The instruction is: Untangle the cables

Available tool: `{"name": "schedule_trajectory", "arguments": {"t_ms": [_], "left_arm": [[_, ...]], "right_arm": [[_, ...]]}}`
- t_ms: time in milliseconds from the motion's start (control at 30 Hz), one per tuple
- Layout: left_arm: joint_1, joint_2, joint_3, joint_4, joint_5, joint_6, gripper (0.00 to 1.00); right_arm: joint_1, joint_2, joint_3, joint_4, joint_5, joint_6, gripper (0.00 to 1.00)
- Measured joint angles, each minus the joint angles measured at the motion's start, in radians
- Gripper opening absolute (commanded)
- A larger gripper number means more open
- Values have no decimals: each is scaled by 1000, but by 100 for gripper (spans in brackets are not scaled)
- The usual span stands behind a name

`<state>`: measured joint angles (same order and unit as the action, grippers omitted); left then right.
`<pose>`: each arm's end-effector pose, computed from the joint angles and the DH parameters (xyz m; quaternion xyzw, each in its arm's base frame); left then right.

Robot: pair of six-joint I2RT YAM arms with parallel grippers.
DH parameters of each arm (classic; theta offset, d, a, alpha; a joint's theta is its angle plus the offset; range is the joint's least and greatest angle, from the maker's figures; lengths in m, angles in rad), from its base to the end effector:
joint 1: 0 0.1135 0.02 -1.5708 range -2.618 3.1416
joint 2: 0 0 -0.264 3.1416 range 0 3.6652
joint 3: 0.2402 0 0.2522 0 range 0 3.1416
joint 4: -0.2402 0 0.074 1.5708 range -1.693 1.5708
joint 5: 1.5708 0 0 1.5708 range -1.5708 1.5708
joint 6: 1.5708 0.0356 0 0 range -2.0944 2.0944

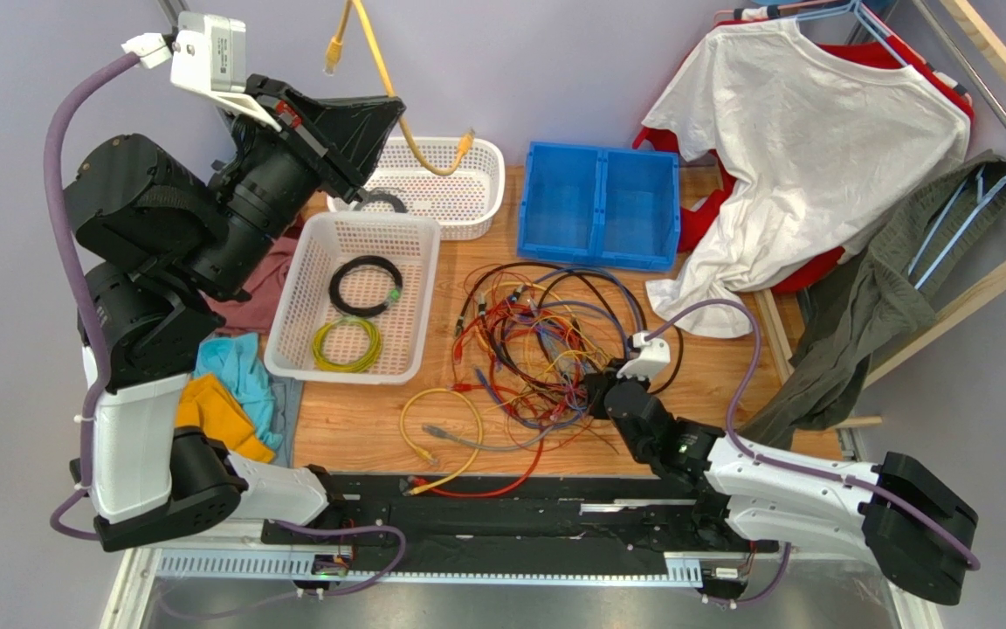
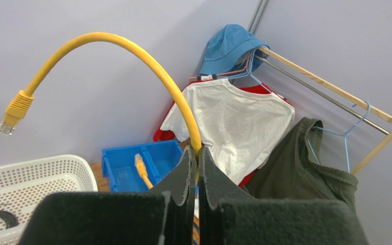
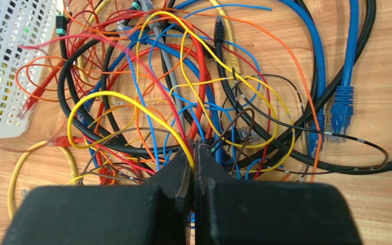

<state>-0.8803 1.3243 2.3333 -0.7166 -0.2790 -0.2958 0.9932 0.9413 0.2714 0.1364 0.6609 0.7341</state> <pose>0.0960 -0.1009 0.6400 0.0633 0.5979 -0.3719 0.7073 0.1176 0.1403 0.1699 0.0534 0.8354 0.1734 0.5188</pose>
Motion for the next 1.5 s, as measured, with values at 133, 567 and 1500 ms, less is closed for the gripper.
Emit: {"name": "schedule_trajectory", "arguments": {"t_ms": [133, 567, 1500], "left_arm": [[0, 5, -11, 5, 10, 4, 0], [19, -70, -510, -52, -218, -3, 0], [470, 17, -840, 24, -84, -107, 0]], "right_arm": [[0, -17, -3, -16, -6, 13, 32], [51, -28, 349, -442, -6, -59, 82], [53, -237, 280, -518, -50, -145, 74]]}}
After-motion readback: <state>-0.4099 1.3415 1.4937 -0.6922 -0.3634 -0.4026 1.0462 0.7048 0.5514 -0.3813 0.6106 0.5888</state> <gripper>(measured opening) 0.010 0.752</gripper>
